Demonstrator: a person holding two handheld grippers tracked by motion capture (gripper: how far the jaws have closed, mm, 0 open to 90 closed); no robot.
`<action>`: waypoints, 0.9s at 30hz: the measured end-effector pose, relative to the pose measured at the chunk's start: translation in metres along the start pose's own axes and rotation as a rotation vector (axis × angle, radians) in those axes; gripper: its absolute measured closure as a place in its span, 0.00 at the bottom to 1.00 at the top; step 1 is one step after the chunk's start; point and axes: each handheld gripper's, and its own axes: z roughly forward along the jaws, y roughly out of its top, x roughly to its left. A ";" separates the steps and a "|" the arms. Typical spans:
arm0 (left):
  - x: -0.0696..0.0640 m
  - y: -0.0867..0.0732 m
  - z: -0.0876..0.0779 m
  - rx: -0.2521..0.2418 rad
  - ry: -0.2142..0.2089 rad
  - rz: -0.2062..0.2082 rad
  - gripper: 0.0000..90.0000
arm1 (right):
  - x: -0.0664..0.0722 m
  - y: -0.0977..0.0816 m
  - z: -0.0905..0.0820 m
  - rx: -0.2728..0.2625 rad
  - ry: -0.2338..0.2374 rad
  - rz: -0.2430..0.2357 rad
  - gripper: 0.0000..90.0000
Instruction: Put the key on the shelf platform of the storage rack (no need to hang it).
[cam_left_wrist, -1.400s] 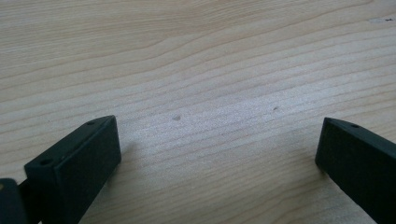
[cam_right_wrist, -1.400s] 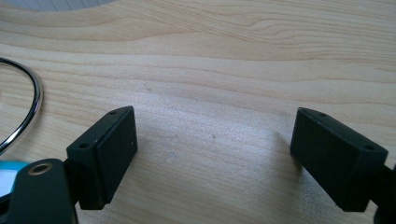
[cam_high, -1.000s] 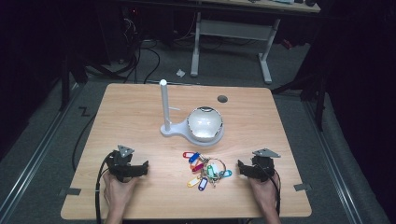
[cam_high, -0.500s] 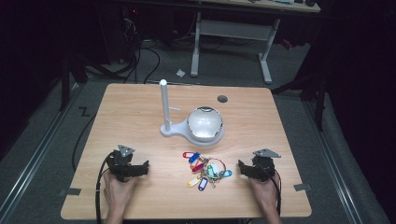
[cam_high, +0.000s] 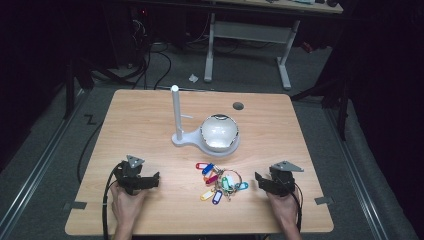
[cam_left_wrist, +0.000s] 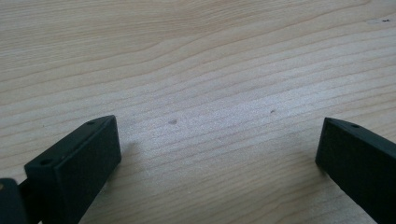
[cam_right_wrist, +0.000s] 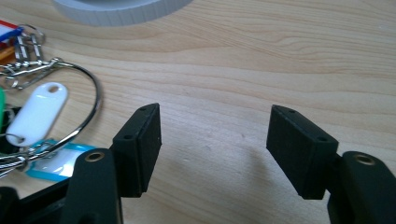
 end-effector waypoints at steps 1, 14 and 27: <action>0.000 0.000 0.000 0.000 0.000 0.001 0.00 | 0.001 0.001 -0.001 -0.002 0.009 -0.003 0.41; 0.000 0.000 0.000 0.001 0.000 0.000 0.00 | 0.040 0.016 -0.006 -0.017 0.155 -0.108 0.43; 0.000 0.000 0.000 0.000 0.000 0.000 0.00 | 0.079 0.023 -0.002 0.005 0.281 -0.202 0.43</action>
